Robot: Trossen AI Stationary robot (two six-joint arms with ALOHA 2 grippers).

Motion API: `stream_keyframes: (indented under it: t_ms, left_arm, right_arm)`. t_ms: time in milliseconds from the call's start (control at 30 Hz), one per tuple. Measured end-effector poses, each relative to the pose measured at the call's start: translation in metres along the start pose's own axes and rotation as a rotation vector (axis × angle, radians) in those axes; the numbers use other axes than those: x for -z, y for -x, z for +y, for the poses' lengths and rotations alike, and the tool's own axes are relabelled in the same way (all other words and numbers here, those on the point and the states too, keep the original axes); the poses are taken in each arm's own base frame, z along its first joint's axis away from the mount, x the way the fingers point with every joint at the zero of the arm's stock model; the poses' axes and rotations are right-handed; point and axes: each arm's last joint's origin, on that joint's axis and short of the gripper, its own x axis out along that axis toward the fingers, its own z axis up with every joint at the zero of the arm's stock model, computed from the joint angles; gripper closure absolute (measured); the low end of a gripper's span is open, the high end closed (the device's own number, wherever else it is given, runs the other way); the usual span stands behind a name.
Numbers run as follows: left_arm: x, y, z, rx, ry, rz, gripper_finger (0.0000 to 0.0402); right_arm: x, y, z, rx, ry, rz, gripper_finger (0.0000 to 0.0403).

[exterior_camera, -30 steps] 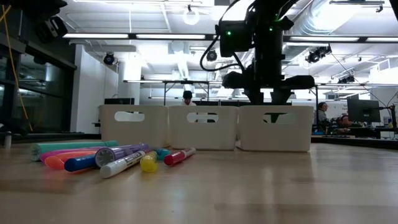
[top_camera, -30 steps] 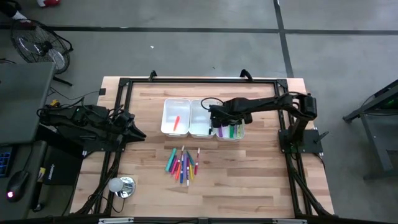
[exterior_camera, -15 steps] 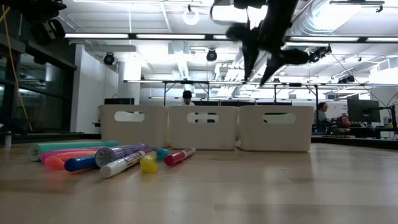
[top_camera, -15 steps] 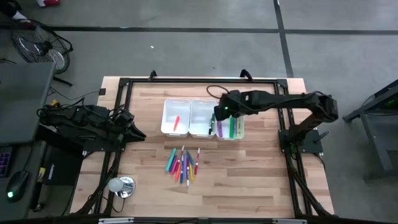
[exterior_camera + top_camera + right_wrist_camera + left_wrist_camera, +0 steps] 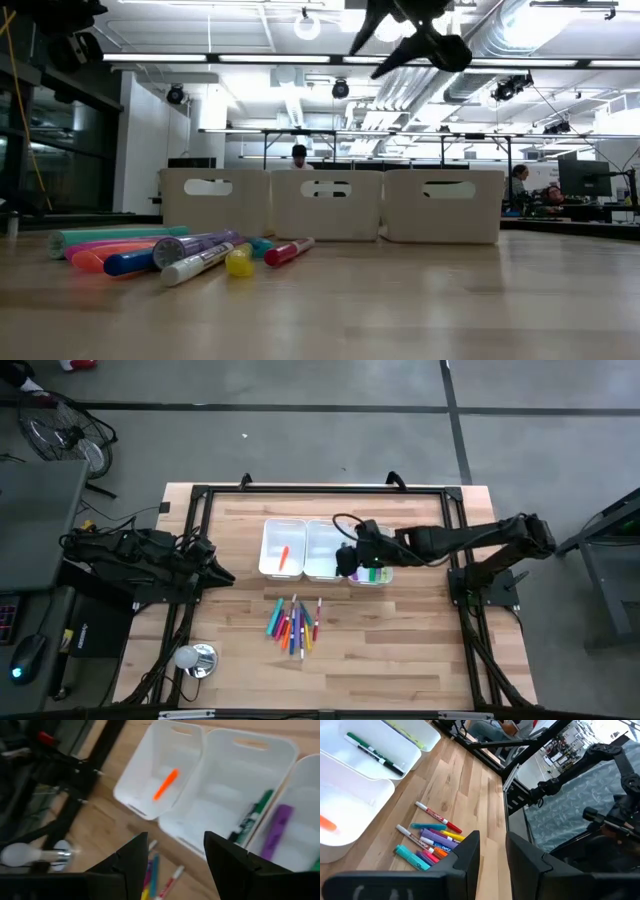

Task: Pick & Place Markers
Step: Put the sky blue highlighter into the right white bin

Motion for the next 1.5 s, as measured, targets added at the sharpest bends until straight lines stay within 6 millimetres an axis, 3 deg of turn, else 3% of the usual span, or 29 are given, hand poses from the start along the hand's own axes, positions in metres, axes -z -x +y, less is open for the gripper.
stream_keyframes:
  t_ms: [333, 567, 667, 867, 1100, 1333, 1500]
  left_arm:
    - [0.000, 0.000, 0.000, 0.001, -0.022, -0.001, 0.0309]
    - [0.002, 0.000, -0.001, 0.053, -0.063, 0.050, 0.0309]
    - [0.003, 0.000, -0.003, 0.097, -0.109, 0.083, 0.0309]
    - [0.005, 0.001, -0.004, 0.171, -0.182, 0.136, 0.0309]
    - [0.006, 0.001, -0.005, 0.221, -0.210, 0.168, 0.0309]
    - [0.006, 0.000, -0.004, 0.173, -0.161, 0.166, 0.0309]
    - [0.009, -0.004, 0.006, -0.039, -0.043, 0.147, 0.0309]
  right_arm:
    - [0.032, 0.011, 0.031, -0.199, -0.032, -0.018, 0.0222]
    - [0.041, 0.018, 0.038, -0.230, -0.121, -0.071, 0.0222]
    - [0.045, 0.012, 0.046, -0.292, -0.173, -0.051, 0.0222]
    - [0.060, -0.025, 0.067, -0.421, -0.217, -0.057, 0.0222]
    - [0.073, -0.055, 0.079, -0.278, -0.192, 0.027, 0.0222]
    - [0.068, -0.039, 0.075, -0.104, -0.238, -0.011, 0.0222]
    - [0.056, -0.018, 0.069, 0.034, -0.220, -0.010, 0.0222]
